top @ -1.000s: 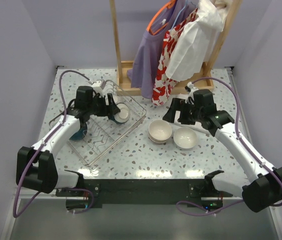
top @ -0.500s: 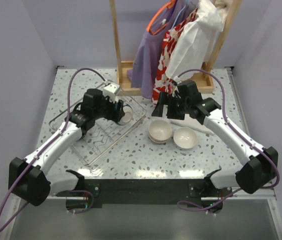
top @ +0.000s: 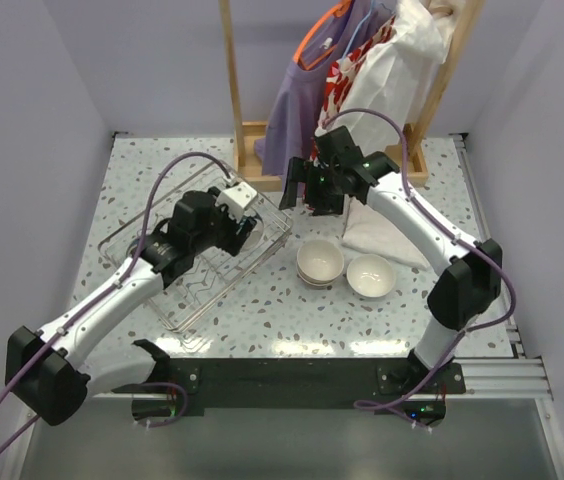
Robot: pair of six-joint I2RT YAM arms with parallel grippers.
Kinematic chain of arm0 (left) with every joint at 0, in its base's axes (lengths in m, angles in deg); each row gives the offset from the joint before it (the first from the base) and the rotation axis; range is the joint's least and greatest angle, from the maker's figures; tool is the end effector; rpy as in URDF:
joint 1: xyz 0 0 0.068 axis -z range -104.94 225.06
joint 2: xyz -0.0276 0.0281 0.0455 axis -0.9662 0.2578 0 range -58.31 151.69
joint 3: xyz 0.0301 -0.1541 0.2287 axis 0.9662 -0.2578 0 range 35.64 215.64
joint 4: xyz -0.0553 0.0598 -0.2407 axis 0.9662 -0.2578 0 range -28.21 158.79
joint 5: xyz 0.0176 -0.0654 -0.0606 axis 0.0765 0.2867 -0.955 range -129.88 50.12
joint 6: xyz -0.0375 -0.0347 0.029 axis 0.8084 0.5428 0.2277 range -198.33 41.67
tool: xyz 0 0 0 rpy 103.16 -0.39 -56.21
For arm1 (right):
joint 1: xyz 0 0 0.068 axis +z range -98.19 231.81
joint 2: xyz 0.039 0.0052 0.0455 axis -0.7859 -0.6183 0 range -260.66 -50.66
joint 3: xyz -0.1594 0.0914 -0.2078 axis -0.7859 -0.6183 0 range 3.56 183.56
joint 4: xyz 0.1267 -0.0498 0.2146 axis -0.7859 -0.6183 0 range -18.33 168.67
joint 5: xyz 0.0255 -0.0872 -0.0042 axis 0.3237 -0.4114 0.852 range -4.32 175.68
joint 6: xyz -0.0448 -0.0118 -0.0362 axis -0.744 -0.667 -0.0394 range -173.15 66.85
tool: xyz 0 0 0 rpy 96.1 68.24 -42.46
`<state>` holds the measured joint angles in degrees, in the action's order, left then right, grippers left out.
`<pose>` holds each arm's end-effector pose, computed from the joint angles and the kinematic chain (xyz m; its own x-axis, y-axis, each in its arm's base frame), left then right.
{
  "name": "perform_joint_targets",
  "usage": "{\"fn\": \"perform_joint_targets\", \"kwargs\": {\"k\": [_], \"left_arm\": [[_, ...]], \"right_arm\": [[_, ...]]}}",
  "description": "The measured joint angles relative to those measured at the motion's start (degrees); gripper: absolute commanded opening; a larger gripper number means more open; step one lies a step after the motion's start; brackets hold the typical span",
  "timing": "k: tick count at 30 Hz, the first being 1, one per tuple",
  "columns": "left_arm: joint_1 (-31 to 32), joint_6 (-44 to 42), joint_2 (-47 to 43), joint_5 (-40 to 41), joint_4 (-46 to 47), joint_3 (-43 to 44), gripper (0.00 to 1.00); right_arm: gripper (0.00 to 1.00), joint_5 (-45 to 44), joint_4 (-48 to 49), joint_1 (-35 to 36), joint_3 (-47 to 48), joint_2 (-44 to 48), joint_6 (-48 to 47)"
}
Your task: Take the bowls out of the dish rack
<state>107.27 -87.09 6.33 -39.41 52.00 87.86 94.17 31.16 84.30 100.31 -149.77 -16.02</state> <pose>0.2127 -0.1335 0.3071 -0.3279 0.3865 -0.8620 0.5837 0.8004 0.1368 0.3146 0.2079 0.3402 -0.8833 0.1451 -0.4459 -0.0984 0.8723 0.4789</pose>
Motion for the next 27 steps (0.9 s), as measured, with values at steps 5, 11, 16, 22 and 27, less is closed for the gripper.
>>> {"fn": "perform_joint_targets", "kwargs": {"k": [5, 11, 16, 22, 27], "left_arm": [[3.17, -3.28, -1.38, 3.43, 1.27, -2.01, 0.27], [6.97, -6.8, -2.21, 5.55, 2.56, -3.41, 0.27], [9.49, -9.09, -2.25, 7.98, 2.89, -3.8, 0.27], [13.38, -12.26, -2.25, 12.63, 3.21, -4.7, 0.27], [15.5, -14.67, -2.19, 15.52, 3.89, -5.01, 0.27]], "right_arm": [[0.95, 0.04, -1.2, 1.2, 5.27, -6.29, 0.85], [0.95, 0.33, -0.63, 2.51, 9.46, -12.2, 1.62], [0.95, 1.55, -0.35, 3.28, 10.05, -13.46, 2.16], [0.95, 3.19, 1.07, 4.04, 10.4, -13.46, 2.71], [0.94, 4.59, 1.2, 4.57, 11.78, -13.97, 2.8]]}}
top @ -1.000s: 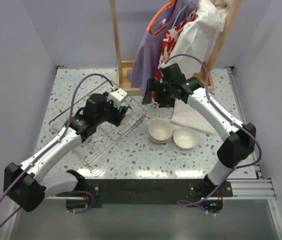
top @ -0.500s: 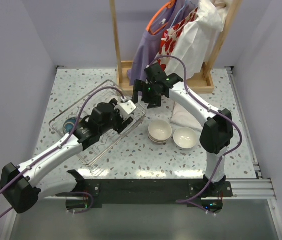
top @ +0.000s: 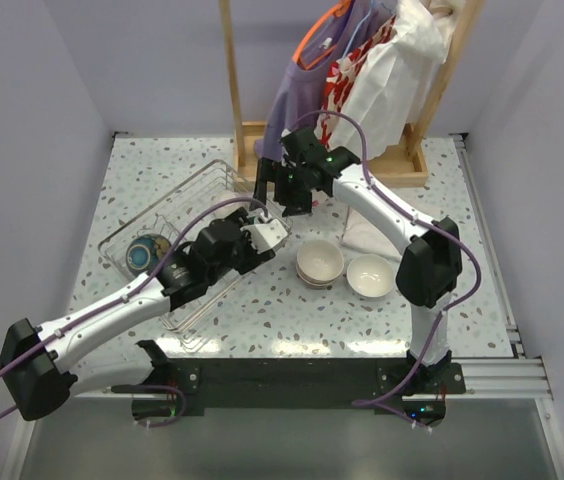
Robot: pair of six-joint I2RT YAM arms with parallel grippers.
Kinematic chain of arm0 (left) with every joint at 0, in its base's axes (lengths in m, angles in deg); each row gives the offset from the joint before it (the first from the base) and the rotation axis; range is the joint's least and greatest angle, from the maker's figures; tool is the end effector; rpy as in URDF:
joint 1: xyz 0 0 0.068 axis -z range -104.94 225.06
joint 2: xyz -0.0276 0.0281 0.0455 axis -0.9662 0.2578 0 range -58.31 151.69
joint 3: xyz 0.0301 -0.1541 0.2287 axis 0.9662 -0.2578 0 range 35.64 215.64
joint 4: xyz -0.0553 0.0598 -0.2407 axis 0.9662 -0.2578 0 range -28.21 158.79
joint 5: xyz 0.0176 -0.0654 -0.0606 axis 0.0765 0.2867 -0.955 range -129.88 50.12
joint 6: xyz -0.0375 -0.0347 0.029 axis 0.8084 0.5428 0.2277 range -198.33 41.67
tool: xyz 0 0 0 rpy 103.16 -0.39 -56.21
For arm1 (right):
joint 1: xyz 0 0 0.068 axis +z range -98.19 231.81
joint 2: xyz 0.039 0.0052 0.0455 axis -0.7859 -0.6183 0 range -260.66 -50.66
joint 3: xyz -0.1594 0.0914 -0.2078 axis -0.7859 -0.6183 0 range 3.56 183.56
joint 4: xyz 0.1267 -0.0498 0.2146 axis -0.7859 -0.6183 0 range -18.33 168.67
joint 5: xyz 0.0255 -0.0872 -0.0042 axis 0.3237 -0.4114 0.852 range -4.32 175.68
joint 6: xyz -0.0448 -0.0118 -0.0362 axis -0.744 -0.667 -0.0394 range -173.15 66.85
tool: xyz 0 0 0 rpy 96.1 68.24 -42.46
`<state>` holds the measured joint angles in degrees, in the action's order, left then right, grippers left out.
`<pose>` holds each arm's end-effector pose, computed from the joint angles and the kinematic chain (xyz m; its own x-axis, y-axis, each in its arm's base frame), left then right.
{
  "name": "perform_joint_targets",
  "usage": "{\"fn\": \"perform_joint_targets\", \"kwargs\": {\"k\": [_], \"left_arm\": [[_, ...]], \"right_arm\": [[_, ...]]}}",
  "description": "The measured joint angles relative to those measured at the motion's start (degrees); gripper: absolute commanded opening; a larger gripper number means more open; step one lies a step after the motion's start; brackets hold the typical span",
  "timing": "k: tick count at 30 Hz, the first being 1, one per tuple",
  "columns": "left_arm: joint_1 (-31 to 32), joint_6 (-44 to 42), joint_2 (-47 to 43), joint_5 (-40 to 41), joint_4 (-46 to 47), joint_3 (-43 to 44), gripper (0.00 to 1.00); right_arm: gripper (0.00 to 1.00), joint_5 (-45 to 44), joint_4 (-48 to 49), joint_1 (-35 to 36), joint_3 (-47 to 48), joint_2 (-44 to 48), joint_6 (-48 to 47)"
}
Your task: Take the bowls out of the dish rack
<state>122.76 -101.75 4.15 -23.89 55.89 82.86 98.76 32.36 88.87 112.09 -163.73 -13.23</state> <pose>0.1714 -0.1708 0.2931 -0.0737 0.6486 -0.7575 0.6286 0.6199 0.4697 0.3449 0.2727 0.3122 -0.9244 0.0850 -0.3717 -0.1407 0.8300 0.5396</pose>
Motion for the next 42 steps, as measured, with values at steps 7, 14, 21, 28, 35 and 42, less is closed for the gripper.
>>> {"fn": "perform_joint_targets", "kwargs": {"k": [7, 14, 21, 28, 35, 42], "left_arm": [[1.88, -2.54, 0.42, 2.54, 0.07, 0.0, 0.27], [2.97, -4.66, 0.44, 4.17, -0.15, -0.24, 0.29], [3.41, -7.1, 0.44, 4.2, -0.11, -0.26, 0.3], [3.63, -9.57, 0.44, 5.07, -0.09, -0.33, 0.32], [3.8, -12.98, 0.44, 6.67, 0.7, -2.14, 0.31], [3.82, -13.25, 0.42, 7.45, 3.32, -2.14, 0.3]], "right_arm": [[0.89, 1.88, -2.25, 1.2, 4.52, -3.26, -1.44], [0.77, 2.58, -6.16, 2.4, 5.05, -3.98, -4.07], [0.51, 2.6, -7.48, 2.43, 6.67, -4.0, -5.7], [0.38, 2.93, -12.02, 2.4, 13.18, -7.76, -8.44], [0.59, 3.41, -13.68, 2.47, 15.45, -11.23, -9.88], [0.74, 3.32, -12.81, 2.4, 15.69, -11.26, -9.53]]}}
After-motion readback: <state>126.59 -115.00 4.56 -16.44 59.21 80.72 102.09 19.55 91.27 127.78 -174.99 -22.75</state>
